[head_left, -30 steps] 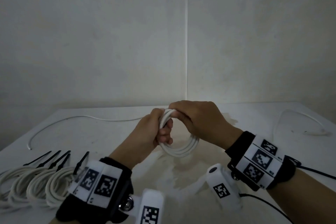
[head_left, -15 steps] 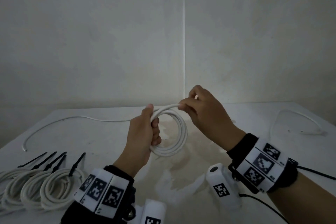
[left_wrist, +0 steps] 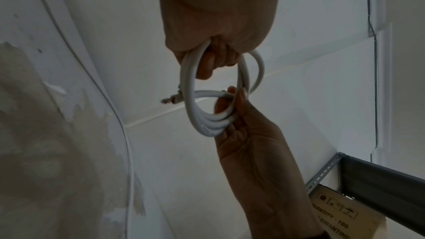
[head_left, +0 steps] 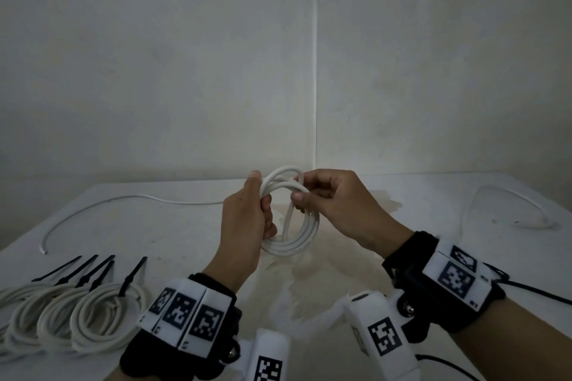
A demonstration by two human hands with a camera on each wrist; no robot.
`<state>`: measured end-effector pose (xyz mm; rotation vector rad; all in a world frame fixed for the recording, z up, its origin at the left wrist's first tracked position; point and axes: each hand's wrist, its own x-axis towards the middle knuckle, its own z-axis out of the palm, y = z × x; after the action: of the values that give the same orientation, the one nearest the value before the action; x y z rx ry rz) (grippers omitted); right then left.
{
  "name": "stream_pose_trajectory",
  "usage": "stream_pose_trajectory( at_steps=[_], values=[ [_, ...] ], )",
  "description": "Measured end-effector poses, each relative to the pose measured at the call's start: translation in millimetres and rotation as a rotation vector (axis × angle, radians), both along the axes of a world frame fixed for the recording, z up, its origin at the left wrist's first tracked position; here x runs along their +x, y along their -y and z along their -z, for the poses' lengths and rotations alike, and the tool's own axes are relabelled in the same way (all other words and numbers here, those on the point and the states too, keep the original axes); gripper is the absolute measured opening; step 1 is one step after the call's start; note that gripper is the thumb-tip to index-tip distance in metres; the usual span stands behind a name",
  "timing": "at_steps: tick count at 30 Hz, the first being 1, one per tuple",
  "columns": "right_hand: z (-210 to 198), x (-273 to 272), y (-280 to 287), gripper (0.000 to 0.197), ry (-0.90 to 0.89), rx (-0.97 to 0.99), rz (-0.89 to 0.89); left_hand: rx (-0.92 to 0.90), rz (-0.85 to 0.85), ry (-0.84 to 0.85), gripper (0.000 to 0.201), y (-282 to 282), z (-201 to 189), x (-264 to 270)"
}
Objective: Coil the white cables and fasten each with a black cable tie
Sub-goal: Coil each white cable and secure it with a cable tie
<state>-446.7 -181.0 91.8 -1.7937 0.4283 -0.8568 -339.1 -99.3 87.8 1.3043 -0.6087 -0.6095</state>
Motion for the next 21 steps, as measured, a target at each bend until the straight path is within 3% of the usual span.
stream_pose_trajectory(
  at_steps=[10,13,18,21],
  values=[
    [6.0,-0.2,-3.4,0.012,0.094,0.346,-0.258,0.005,-0.014,0.084,0.051,-0.3,0.6,3.6],
    [5.4,-0.2,-4.1,0.023,0.079,0.412,-0.349,0.003,-0.022,0.092,0.051,0.0,2.5,4.5],
    [2.3,-3.4,-5.3,0.027,0.016,0.408,-0.443,-0.021,-0.020,0.118,0.052,-0.4,3.6,4.5],
    [-2.4,-4.2,-6.3,0.021,-0.097,0.253,-0.370,-0.026,-0.037,0.152,0.052,0.8,1.8,5.5]
  ],
)
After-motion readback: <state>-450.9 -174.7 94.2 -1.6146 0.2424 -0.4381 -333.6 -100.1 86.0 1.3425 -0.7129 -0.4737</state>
